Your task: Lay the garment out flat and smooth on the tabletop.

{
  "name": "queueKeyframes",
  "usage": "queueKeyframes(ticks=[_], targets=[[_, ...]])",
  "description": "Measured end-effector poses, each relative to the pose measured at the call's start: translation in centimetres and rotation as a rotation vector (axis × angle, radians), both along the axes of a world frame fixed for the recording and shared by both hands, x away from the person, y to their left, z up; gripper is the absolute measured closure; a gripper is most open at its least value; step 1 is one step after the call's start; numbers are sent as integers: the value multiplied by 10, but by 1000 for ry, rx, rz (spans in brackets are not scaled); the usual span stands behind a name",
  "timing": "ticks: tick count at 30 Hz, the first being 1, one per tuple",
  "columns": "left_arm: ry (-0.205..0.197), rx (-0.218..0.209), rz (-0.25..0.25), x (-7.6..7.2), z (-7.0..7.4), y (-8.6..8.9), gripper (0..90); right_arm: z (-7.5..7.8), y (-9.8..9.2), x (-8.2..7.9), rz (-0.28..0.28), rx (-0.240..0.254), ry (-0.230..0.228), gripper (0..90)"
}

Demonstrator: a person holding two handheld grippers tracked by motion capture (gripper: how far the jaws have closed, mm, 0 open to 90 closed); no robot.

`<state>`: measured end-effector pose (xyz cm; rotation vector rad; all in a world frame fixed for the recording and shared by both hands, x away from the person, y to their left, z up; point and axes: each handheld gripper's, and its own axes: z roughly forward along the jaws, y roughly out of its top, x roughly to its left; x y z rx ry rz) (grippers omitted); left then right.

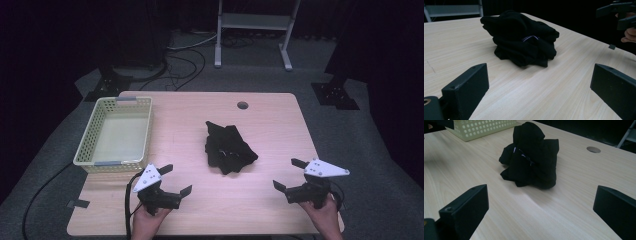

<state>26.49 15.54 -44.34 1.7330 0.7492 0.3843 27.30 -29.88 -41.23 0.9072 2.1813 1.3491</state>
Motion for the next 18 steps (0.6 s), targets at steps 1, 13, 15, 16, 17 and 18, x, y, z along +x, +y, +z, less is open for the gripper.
queueKeyframes(ticks=[1, 13, 15, 16, 17, 18], targets=[[0, 1, 2, 1, 0, 0, 9, 1, 2, 3, 5, 2, 4, 0], [-9, 7, 11, 14, 4, -4, 8, 18, 41, 45, 93, -38, 5, 0], [-6, 8, 10, 16, 4, -4, 8, 21, 49, 54, 106, -44, 7, 0], [-7, 9, 10, 16, 4, -4, 8, 22, 53, 58, 112, -46, 7, 0], [-9, 7, 9, 17, 4, -4, 8, 23, 56, 61, 119, -47, 10, 0], [-9, 6, 9, 18, 4, -5, 8, 24, 60, 65, 125, -54, 11, 0]])
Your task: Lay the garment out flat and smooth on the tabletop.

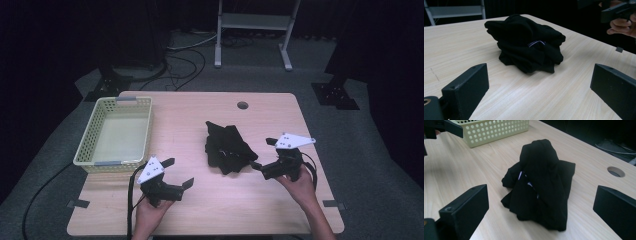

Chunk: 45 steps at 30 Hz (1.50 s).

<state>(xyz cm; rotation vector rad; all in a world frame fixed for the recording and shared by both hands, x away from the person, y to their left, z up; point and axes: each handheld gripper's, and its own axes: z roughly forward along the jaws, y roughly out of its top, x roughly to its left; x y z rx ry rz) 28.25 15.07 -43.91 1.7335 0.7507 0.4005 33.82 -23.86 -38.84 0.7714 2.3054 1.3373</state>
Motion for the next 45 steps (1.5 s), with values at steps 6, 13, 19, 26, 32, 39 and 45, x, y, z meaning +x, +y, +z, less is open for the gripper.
queueKeyframes(ticks=[6, 13, 19, 26, 32, 39, 45], targets=[[7, 9, 3, 3, -2, -1, 8, -1, 19, 23, 32, -41, 14, 0], [4, 14, 4, 4, -1, -1, 8, -6, 34, 45, 60, -61, 55, 0], [1, 32, 10, 4, 0, -3, 8, -8, 44, 59, 69, -86, 70, 0], [-1, 34, 3, 5, 2, -7, 8, -12, 55, 72, 89, -90, 89, 87], [-1, 35, 3, 6, 3, -10, 8, -20, 64, 82, 78, -109, 102, 88], [4, 38, 5, 7, 1, -12, 9, -32, 71, 92, 78, -128, 126, 152], [8, 41, 10, 8, 1, -11, 9, -41, 77, 97, 114, -147, 160, 345]])
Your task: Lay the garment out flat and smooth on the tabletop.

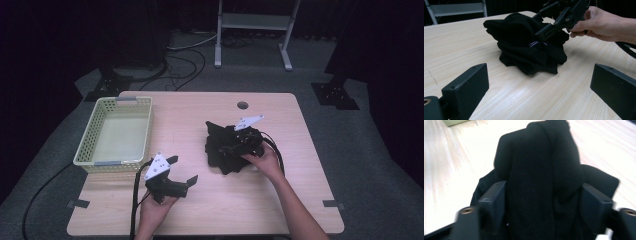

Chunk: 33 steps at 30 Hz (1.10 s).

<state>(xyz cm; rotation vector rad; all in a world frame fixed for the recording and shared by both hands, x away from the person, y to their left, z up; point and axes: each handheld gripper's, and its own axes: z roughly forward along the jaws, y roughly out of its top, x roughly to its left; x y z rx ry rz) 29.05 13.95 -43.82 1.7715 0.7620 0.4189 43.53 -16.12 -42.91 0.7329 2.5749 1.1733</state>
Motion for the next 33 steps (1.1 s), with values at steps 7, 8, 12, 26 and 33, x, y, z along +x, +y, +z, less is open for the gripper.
queueKeyframes(ticks=[7, 8, 12, 26, 33], targets=[[-1, -2, -3, -1, -2, 0, 9, -8, 5, 2, 34, -35, 45, 535], [-1, -1, -3, -2, -2, 0, 9, -9, 6, 1, 40, -38, 54, 561], [1, -6, -5, -1, -4, -1, 9, -11, 9, 0, 43, -38, 93, 609], [-4, -12, -32, -4, -5, -4, 9, -7, 25, -23, 18, -60, 173, 651], [-9, -10, -39, -6, -4, -3, 9, -5, 41, -44, 18, -61, 184, 651]])
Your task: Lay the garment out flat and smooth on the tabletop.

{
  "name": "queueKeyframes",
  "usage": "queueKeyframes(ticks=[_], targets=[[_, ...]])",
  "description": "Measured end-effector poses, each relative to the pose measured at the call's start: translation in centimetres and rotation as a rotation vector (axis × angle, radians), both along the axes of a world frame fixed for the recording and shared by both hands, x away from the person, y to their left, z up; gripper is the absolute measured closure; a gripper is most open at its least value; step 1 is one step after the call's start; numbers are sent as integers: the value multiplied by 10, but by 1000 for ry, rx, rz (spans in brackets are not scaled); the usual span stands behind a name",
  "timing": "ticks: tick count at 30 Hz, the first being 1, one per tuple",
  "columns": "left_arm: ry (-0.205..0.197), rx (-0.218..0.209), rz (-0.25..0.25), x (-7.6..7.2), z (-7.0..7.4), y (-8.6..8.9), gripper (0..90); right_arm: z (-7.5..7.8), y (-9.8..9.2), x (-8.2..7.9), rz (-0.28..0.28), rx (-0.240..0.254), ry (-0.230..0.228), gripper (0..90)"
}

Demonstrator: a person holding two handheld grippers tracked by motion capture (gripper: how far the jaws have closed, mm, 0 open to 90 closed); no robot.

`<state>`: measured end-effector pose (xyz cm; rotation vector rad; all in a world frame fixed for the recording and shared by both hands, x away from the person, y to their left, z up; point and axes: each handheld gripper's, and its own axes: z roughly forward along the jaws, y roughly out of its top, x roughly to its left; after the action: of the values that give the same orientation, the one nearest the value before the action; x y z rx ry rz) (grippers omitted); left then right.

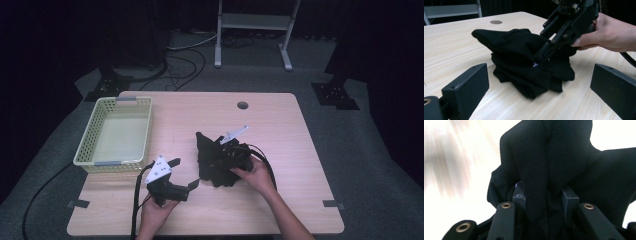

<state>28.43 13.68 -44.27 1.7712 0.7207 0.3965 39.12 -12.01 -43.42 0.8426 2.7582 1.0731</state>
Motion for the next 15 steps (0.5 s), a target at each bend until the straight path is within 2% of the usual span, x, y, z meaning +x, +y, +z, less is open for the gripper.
queueKeyframes(ticks=[8, 10, 15], targets=[[-2, 15, -10, -4, 1, 2, 9, 0, 16, -19, -3, 39, 33, 686], [-2, 18, -9, -4, 1, 3, 8, 2, 22, -24, 13, 52, 45, 709], [-6, 12, -6, -9, 2, 9, 9, 4, 37, -37, 34, 29, 20, 742]])
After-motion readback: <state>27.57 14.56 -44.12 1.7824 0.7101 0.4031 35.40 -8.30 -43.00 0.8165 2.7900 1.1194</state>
